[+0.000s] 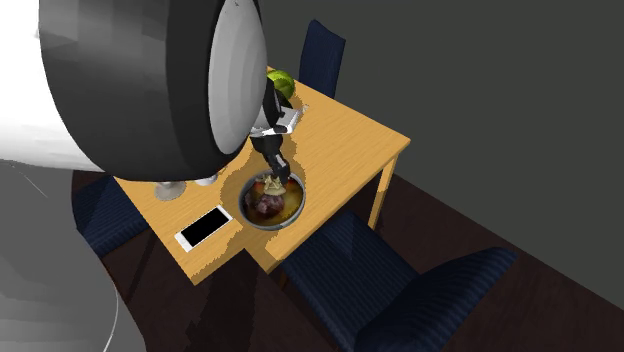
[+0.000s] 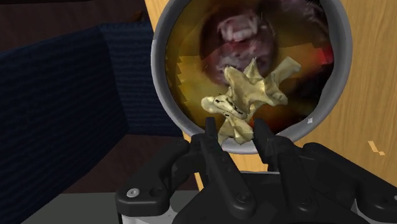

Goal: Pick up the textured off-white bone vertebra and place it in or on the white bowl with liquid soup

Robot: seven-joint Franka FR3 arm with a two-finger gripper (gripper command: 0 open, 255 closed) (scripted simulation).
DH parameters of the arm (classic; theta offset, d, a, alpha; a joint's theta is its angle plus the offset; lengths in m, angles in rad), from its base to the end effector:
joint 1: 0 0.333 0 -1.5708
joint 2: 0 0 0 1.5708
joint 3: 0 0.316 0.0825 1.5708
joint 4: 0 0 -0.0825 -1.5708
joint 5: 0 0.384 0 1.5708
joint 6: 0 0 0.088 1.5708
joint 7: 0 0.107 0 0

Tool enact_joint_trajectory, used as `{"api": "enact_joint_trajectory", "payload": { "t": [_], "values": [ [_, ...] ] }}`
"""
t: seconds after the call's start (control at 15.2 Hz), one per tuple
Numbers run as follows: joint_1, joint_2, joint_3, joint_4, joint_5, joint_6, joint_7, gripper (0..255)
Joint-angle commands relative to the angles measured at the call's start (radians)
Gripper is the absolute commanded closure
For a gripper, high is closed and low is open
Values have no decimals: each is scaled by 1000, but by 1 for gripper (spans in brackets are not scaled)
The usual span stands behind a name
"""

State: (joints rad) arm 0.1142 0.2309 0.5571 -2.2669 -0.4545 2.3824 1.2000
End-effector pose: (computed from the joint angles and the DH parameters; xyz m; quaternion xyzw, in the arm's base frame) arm 0.4147 0.3262 0.2661 0.9909 -0.0964 0.0538 0.0767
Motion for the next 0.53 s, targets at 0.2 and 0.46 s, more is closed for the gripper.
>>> {"api": "enact_joint_trajectory", "payload": {
  "t": [0.2,0.46],
  "values": [
    [-2,3,0,-9,2,0,-2,0],
    [0,3,0,-8,2,-1,-1,0]
  ]
}}
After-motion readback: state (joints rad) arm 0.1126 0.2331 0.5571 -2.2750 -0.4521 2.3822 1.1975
